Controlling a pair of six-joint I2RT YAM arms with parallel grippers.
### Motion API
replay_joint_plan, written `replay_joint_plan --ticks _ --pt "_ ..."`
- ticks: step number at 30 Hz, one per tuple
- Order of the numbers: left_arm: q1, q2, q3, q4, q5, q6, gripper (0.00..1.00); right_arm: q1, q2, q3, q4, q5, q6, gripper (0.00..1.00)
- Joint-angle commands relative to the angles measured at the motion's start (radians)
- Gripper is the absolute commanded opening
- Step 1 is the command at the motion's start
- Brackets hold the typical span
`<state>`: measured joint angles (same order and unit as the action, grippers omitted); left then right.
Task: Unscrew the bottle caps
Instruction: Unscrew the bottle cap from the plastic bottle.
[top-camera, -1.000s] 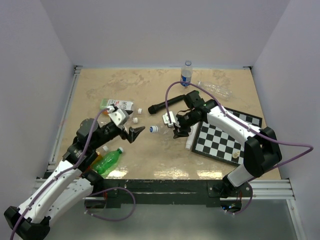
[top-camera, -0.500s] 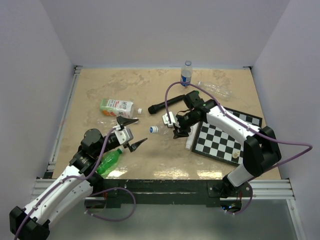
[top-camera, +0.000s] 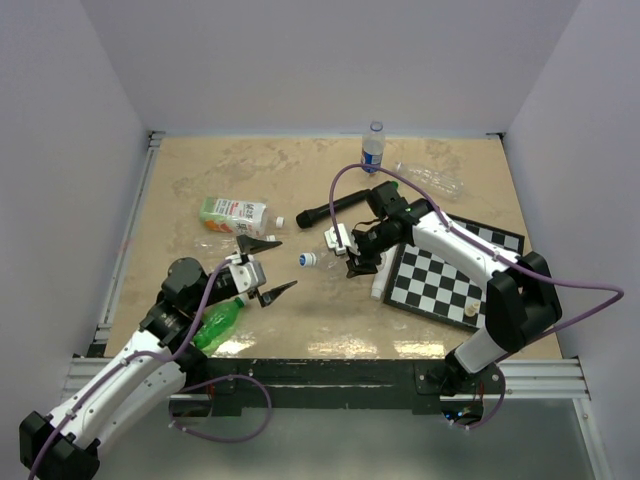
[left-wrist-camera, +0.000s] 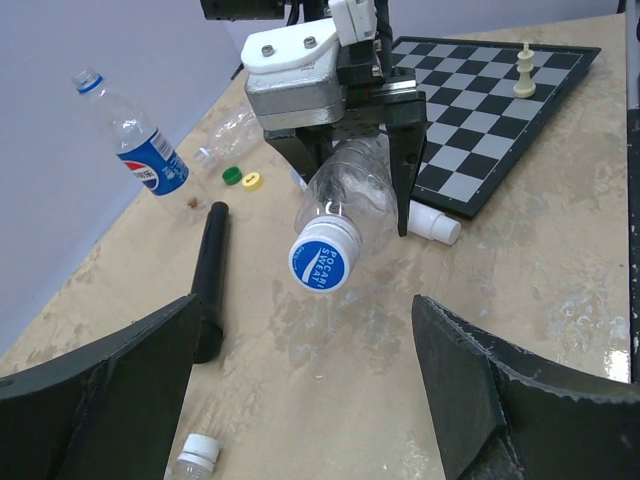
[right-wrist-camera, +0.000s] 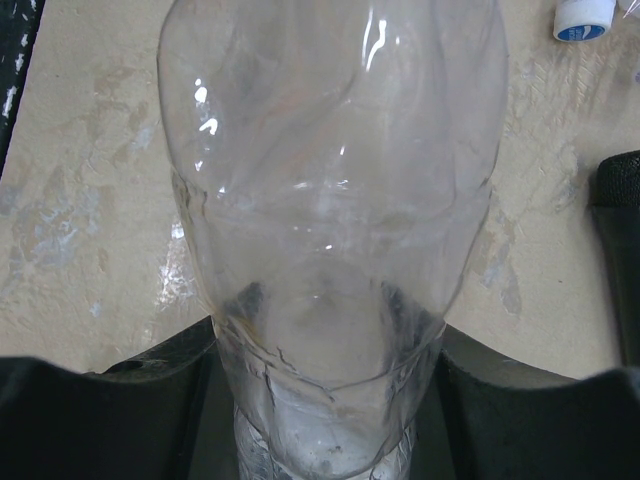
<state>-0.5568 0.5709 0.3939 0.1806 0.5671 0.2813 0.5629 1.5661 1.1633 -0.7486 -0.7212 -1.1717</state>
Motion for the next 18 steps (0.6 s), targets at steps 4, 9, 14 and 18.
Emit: replay_joint_plan --ticks 4,9,14,18 --pt "0.003 0.007 -0.006 0.072 0.054 0.015 0.90 0.003 -0.008 0.029 -0.009 -0.021 -0.014 0.09" --pt "0.001 0.010 -0.009 0.072 0.062 0.015 0.89 0.003 -0.008 0.027 -0.009 -0.021 -0.014 0.09" --pt "0.001 0.021 -0.015 0.086 0.089 0.015 0.86 0.003 -0.008 0.027 -0.011 -0.023 -0.016 0.09" --pt "0.001 0.024 -0.013 0.086 0.096 0.012 0.85 0.003 -0.006 0.027 -0.012 -0.023 -0.017 0.09"
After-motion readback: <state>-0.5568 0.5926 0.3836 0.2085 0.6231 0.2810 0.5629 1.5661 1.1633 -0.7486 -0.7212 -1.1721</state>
